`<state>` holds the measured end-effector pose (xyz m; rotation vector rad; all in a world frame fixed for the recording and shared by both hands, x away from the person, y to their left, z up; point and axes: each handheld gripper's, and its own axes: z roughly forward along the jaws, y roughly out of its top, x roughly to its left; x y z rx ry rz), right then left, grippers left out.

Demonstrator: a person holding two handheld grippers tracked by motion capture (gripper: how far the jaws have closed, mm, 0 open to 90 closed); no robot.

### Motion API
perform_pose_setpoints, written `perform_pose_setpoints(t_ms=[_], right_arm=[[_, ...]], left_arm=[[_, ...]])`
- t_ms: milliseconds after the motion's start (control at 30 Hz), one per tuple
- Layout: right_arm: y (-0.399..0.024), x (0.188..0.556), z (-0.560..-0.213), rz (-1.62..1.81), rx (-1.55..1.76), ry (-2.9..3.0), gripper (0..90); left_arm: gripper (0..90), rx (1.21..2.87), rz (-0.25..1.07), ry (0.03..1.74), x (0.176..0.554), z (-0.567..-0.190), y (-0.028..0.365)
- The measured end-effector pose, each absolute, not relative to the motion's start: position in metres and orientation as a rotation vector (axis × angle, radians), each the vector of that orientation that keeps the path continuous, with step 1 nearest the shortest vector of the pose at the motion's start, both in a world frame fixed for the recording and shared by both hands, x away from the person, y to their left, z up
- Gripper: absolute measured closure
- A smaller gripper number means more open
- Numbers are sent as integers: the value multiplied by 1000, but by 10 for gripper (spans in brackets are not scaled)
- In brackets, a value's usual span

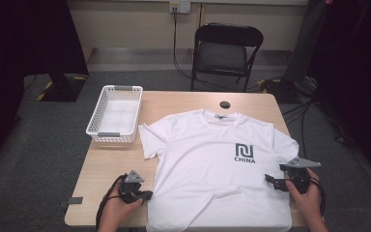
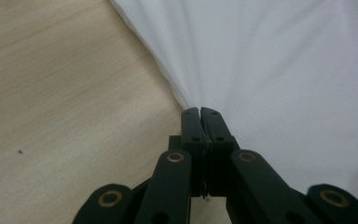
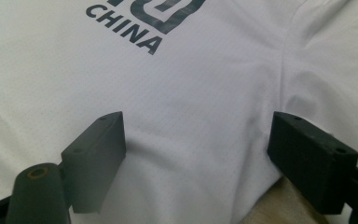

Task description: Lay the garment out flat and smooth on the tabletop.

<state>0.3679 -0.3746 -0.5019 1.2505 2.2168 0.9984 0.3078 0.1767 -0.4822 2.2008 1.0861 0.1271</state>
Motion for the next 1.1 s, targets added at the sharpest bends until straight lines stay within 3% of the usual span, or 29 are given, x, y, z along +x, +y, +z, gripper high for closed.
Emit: perform_pose_setpoints(t_ms=[133,233,300,367,467,500,567,667,700,800,933,967,1000,1100], right_arm=[[-375,368,-502,1001,1244,2222,181],[-375,368,-502,1001,1243,2223,181],[-375,368,-502,1002,1242,2224,181],[-375,368,-502,1002,1242,2224,181],[-375,368,-502,1001,1242,2224,181],[-375,368,-502,1001,1241,2224,181],[-375,368,-502,1001,1241,2224,181],[-376,368,-502,1003,1239,2225,180],[-376,368,-502,1004,1240,2226,180],[-377,366,-502,1006,1231,2234,178],[-383,362,-499,1011,1253,2233,223],[-385,360,-496,1006,1261,2231,222],[-388,356,-494,1005,1269,2223,223],[-395,341,-488,1015,1297,2213,289]], left_arm=[[884,2194,115,1079,307,-483,181],[829,2195,134,1080,306,-482,180],[645,2161,187,1078,309,-480,178],[560,2118,248,1091,316,-476,176],[564,2044,311,1135,333,-473,169],[615,2044,310,1149,339,-473,166],[631,2034,338,1161,352,-477,160],[736,2053,347,1182,363,-484,153],[810,2079,355,1189,365,-486,151],[887,2077,359,1196,366,-488,154],[884,2077,373,1205,364,-487,161],[836,2059,393,1211,363,-486,162],[733,2045,406,1207,360,-486,163],[622,2020,362,1178,349,-483,162]])
